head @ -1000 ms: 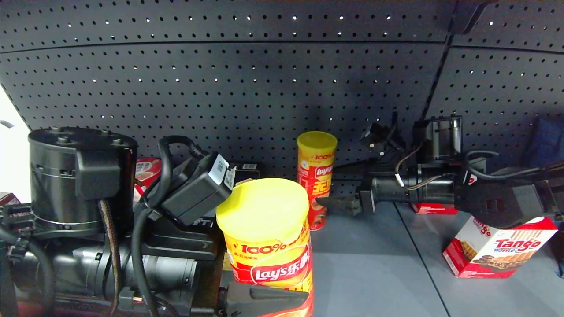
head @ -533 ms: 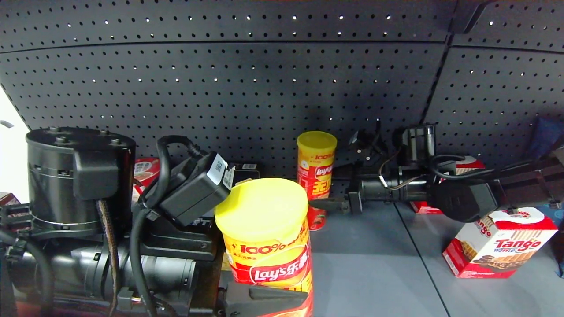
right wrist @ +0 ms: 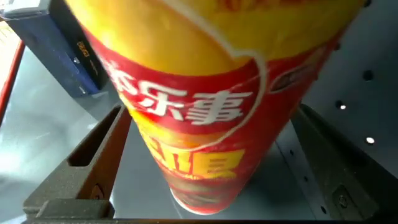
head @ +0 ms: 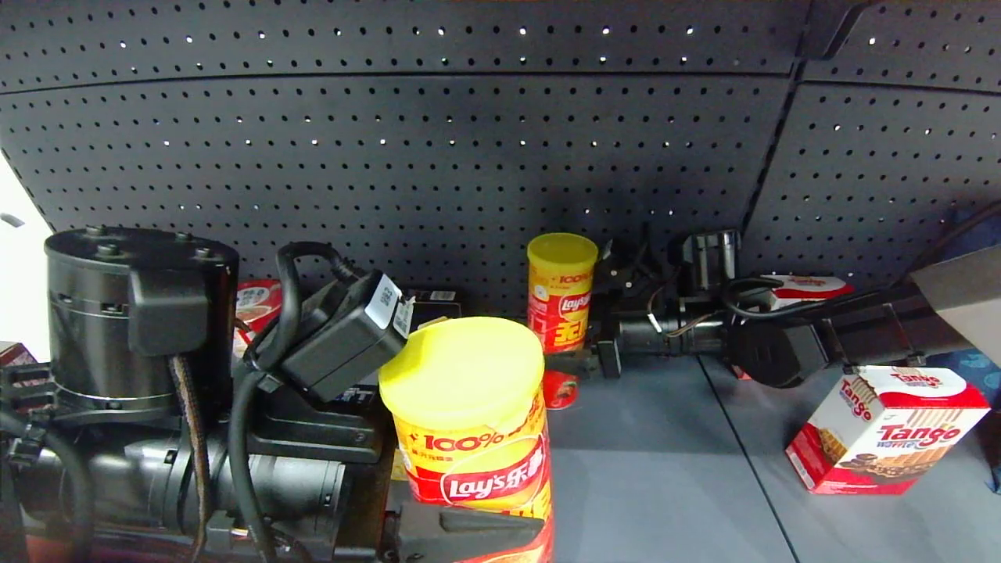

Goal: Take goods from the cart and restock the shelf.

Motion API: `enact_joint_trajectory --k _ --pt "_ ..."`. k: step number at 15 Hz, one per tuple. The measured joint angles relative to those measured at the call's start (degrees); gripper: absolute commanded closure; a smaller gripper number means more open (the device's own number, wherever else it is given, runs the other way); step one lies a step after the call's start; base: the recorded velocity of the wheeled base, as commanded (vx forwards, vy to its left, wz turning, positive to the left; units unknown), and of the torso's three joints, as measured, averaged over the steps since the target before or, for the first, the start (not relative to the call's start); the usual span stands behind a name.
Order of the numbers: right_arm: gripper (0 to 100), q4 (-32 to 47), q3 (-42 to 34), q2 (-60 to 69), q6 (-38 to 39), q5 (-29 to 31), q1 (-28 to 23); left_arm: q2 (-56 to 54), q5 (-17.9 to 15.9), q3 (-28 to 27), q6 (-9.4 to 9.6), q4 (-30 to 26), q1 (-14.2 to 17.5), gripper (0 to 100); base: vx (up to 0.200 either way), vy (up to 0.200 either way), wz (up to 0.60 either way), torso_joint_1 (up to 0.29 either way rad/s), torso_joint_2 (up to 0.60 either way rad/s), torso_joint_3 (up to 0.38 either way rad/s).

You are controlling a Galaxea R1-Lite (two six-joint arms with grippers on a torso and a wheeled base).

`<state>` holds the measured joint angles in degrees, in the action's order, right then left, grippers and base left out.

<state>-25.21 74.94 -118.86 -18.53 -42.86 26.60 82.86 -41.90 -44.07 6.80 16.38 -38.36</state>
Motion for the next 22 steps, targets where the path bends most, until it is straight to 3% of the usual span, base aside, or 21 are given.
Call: enact_joint_trajectory --k 6,7,12,22 --pt "0 -2.1 0.9 -2.0 0.0 -0.5 1.0 -0.2 0.0 1.1 0.04 0.0 0.0 100 0.000 0.000 0.00 0.000 0.00 0.000" --pt "100 -2.5 0.7 -2.1 -0.1 -1.1 1.0 -0.3 -0.1 1.5 0.04 0.1 0.0 100 0.000 0.000 0.00 0.000 0.00 0.000" --pt "100 -2.6 -1.1 -1.3 -0.2 -0.4 1.5 -0.6 -0.1 2.3 -0.02 0.3 0.1 100 0.000 0.000 0.00 0.000 0.00 0.000" --pt "100 -2.4 -15.8 12.8 1.3 12.6 6.4 -2.1 0.2 5.1 -0.05 0.1 -0.2 100 0.000 0.000 0.00 0.000 0.00 0.000"
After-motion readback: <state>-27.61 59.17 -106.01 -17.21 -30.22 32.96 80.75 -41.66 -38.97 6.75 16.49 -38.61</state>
